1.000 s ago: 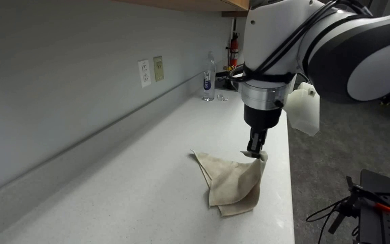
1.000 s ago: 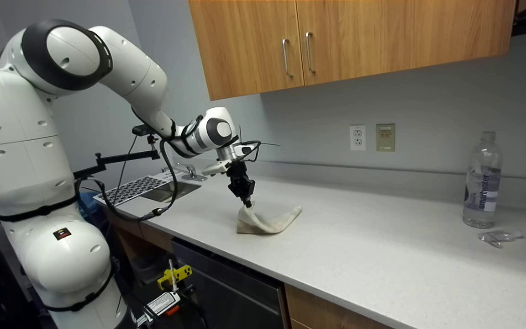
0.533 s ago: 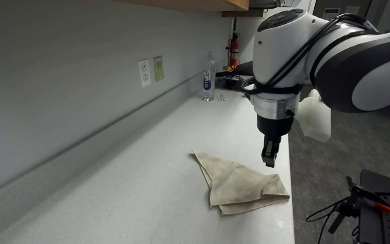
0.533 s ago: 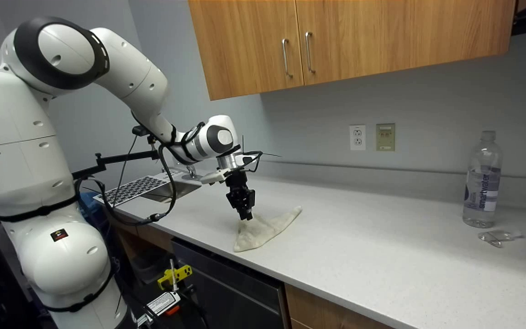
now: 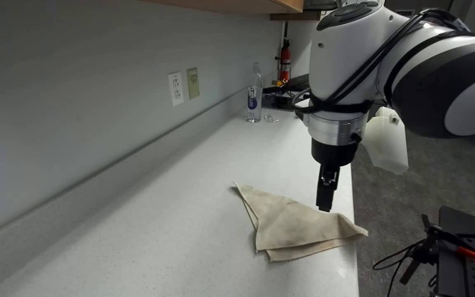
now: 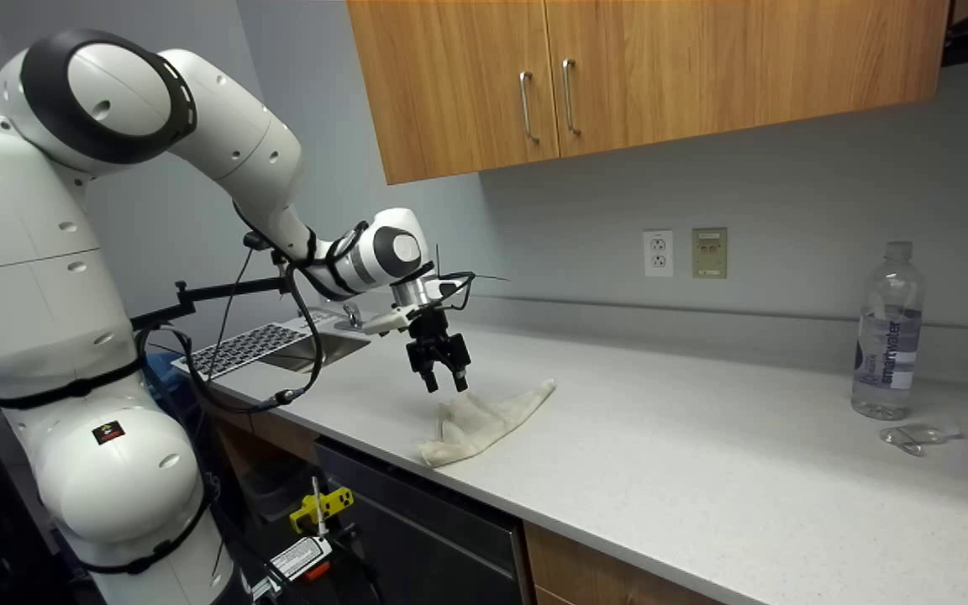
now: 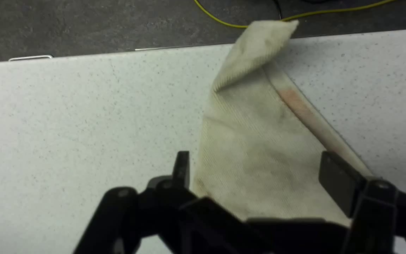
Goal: Unfold the white towel
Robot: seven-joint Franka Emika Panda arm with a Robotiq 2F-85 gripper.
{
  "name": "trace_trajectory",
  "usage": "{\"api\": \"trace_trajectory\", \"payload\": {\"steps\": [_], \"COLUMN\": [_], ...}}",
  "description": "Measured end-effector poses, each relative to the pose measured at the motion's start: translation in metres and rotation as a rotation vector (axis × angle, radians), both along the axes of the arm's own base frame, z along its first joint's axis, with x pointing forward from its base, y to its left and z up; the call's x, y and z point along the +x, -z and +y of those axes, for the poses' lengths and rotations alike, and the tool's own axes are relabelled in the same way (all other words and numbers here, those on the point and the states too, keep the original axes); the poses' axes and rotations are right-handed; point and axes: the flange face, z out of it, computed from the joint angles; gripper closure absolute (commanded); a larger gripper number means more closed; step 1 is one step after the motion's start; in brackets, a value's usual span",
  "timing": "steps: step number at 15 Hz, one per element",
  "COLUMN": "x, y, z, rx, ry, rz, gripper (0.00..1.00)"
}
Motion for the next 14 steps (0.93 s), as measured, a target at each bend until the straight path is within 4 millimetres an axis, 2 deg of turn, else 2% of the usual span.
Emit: {"api": "trace_trajectory", "payload": {"steps": [3, 6, 9, 14], "x": [0.005, 0.015, 0.027, 0.046], "y": [-0.009, -0.007, 0.009, 0.04], "z": [0.025, 0.042, 0.048, 0.054], "rx": [0.026, 0.045, 0.064, 0.084], "ry": [-0.058, -0.108, -0.118, -0.016], "rz": [-0.046, -0.084, -0.112, -0.113], "gripper": [0.0, 0.0, 0.0, 0.0]}}
